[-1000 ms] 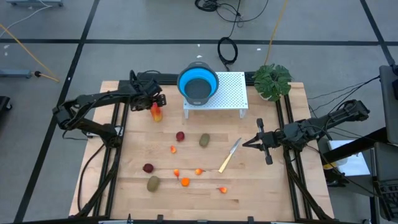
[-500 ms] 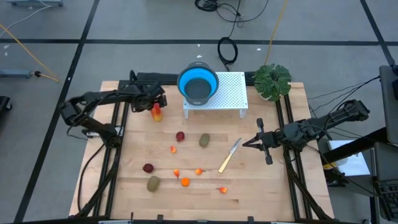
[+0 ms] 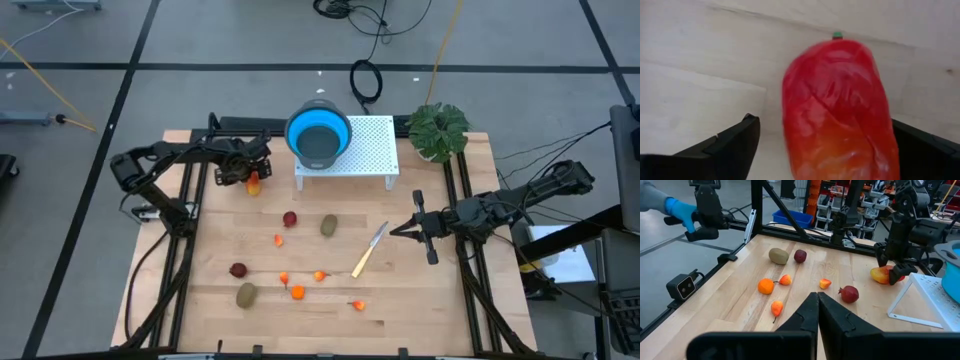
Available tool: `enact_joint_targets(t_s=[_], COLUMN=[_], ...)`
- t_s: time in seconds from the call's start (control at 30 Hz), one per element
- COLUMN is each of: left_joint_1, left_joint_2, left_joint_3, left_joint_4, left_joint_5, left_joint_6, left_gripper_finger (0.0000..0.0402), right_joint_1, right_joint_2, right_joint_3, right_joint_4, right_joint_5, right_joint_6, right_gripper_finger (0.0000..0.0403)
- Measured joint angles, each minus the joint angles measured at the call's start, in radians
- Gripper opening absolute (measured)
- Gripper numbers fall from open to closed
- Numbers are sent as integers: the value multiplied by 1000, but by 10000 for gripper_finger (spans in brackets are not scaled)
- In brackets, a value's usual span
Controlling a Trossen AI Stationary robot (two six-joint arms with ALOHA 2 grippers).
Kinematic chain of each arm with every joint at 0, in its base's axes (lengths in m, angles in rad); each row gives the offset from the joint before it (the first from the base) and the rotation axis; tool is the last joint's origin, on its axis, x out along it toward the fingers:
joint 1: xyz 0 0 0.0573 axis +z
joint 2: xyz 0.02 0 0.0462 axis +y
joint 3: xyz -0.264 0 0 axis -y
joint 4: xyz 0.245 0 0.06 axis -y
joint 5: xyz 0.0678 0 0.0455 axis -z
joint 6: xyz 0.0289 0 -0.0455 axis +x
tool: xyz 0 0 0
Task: Pick & Place Fruit
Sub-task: Put the red mango into the blue strainer bowl on the shelf
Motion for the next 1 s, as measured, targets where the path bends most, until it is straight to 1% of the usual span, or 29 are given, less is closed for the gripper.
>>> enact_joint_targets(t_s=[0.2,0.3,0.4,0.5,0.67,0.77,0.83,1.0], left_joint_1=[0,2,14,28,59,71,75,76], left_joint_2=[28,18,-6,-41,-138,-217,-270,-413], left_joint_3=[4,3,-1,-2,-2,-1,-1,-1], left_joint_4=[35,17,-25,-69,-104,-101,-100,-80], left_joint_5=[31,8,-24,-52,-71,-84,-96,-102], left_joint_6=[2,-7,-12,-21,-13,-21,-28,-27], left_gripper_finger=[286,244,218,214,253,264,262,237], right_joint_1=[0,0,0,0,0,0,0,0], right_joint_2=[0,0,0,0,0,0,0,0], right_joint_3=[0,0,0,0,0,0,0,0], right_joint_4=[0,0,0,0,0,0,0,0], right_joint_5=[0,0,0,0,0,0,0,0], right_joint_6=[0,0,0,0,0,0,0,0], right_gripper_finger=[0,0,0,0,0,0,0,0])
